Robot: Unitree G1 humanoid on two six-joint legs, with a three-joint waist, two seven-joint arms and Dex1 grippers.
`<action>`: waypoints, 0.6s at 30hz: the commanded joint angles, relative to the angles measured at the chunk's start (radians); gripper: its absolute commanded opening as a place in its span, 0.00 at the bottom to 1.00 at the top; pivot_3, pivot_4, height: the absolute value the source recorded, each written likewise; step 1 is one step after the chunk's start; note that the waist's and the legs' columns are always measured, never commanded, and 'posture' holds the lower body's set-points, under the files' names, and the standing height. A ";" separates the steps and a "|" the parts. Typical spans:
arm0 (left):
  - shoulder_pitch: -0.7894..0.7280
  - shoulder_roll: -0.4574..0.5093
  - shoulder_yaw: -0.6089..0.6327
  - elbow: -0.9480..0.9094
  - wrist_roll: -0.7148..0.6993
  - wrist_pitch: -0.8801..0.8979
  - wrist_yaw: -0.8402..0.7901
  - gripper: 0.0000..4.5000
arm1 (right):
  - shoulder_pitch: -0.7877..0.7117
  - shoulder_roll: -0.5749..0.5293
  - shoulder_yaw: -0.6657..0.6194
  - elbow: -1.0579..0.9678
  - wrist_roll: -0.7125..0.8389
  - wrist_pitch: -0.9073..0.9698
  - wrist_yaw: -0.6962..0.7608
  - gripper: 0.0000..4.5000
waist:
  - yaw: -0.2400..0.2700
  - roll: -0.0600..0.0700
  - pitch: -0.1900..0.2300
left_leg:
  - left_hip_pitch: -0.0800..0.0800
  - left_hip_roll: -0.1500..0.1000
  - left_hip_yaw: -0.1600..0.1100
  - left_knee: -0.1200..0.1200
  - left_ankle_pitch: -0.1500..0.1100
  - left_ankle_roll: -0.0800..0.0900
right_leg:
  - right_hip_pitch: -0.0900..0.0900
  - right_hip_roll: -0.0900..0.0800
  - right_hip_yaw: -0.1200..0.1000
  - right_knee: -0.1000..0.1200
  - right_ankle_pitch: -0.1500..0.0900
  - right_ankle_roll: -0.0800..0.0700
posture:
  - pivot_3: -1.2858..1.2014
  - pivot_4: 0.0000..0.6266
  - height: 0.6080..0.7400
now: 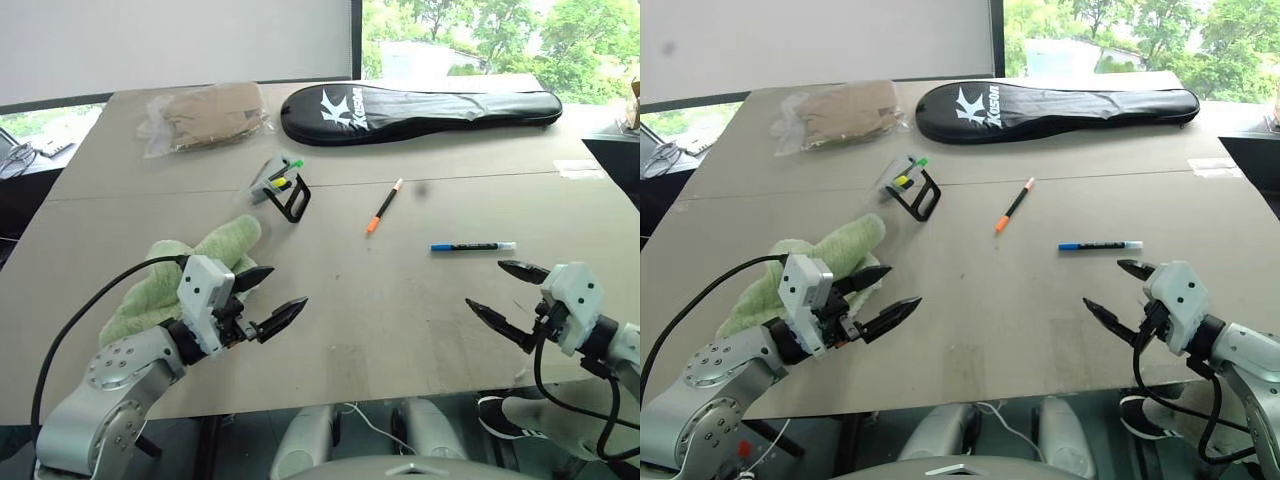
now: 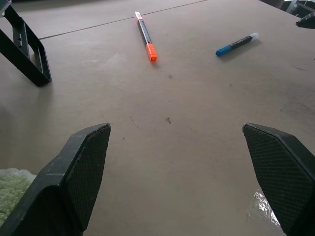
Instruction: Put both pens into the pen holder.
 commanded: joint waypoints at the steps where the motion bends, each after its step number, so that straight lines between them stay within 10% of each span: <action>1: -0.010 0.010 0.018 -0.028 -0.026 -0.036 -0.030 0.99 | -0.049 -0.051 -0.019 0.046 -0.003 -0.002 0.029 1.00 | -0.001 0.000 0.000 | 0.000 0.000 0.000 0.000 0.000 0.000 | 0.000 0.000 0.000 0.000 0.000 0.000 | 0.52 0.24 1.00; 9: -0.043 0.071 0.010 -0.063 -0.085 -0.076 -0.149 0.99 | -0.524 -0.241 0.257 0.418 -0.119 0.114 0.197 1.00 | -0.013 0.002 0.001 | 0.003 0.001 0.003 -0.002 0.000 0.000 | 0.002 0.002 0.002 -0.001 0.001 0.000 | 0.52 0.24 1.00; 18: 0.027 0.058 0.015 -0.106 -0.039 -0.140 -0.124 0.99 | -1.035 -0.154 0.579 1.035 -0.321 0.149 0.408 1.00 | -0.023 0.002 0.002 | -0.003 0.001 0.003 0.000 -0.001 0.001 | -0.003 0.000 0.001 -0.003 0.001 0.001 | 0.52 0.24 1.00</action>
